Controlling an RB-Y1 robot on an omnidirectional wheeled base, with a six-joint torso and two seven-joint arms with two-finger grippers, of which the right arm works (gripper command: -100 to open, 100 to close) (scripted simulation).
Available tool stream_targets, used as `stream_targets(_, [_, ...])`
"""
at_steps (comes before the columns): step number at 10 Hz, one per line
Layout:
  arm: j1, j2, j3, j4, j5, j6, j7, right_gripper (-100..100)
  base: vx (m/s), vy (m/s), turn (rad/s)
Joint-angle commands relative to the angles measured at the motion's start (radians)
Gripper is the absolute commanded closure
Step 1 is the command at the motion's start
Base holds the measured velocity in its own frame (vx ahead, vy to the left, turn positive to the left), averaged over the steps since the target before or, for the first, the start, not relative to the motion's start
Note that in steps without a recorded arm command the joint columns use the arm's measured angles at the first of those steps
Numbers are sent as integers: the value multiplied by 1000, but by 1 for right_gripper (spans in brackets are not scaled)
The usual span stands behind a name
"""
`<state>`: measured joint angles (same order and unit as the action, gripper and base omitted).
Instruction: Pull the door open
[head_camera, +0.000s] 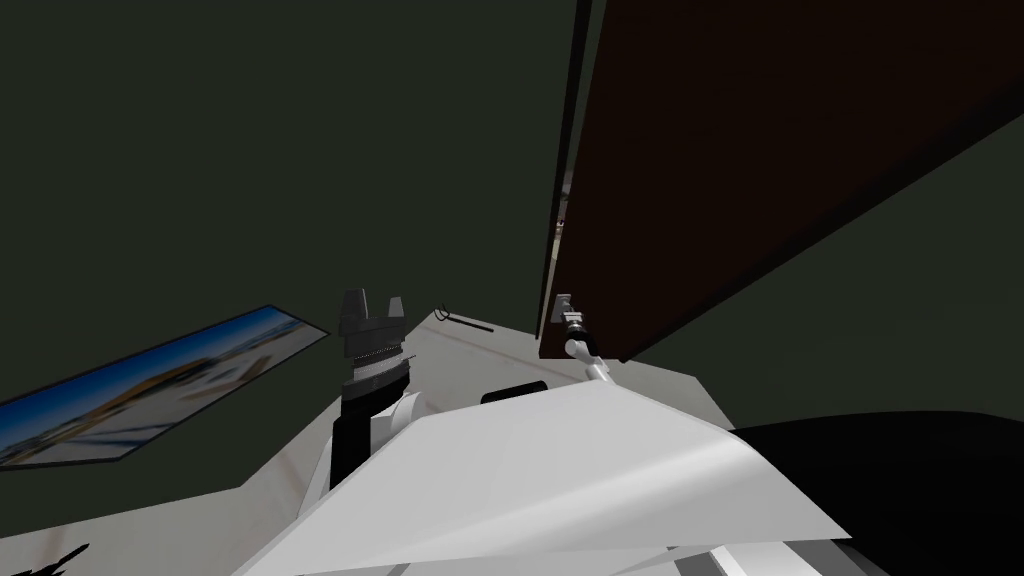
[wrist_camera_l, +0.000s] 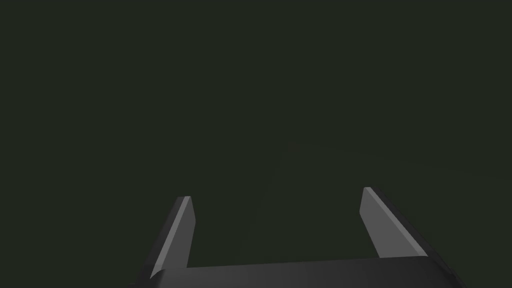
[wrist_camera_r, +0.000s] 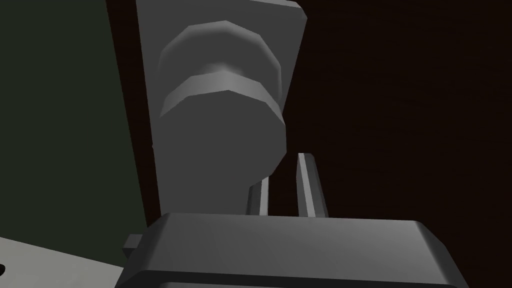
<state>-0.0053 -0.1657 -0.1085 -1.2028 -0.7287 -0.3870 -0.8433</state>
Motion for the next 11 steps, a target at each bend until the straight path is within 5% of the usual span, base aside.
stream_targets(1, [-4,19,14,-30,-7,9,-8,-100,-46,2,-7])
stream_targets(4, [4,54,21,-66,-67,21,-74,-100,-100,-15,5])
stream_targets(7, [4,54,21,-66,-67,21,-74,-100,-31,3,0])
stream_targets(8, [21,40,11,-45,-70,14,-83,-100,8,-23,-57])
stream_targets(11, [0,24,-30,-61,-95,97,-68,-100,14,31,-123])
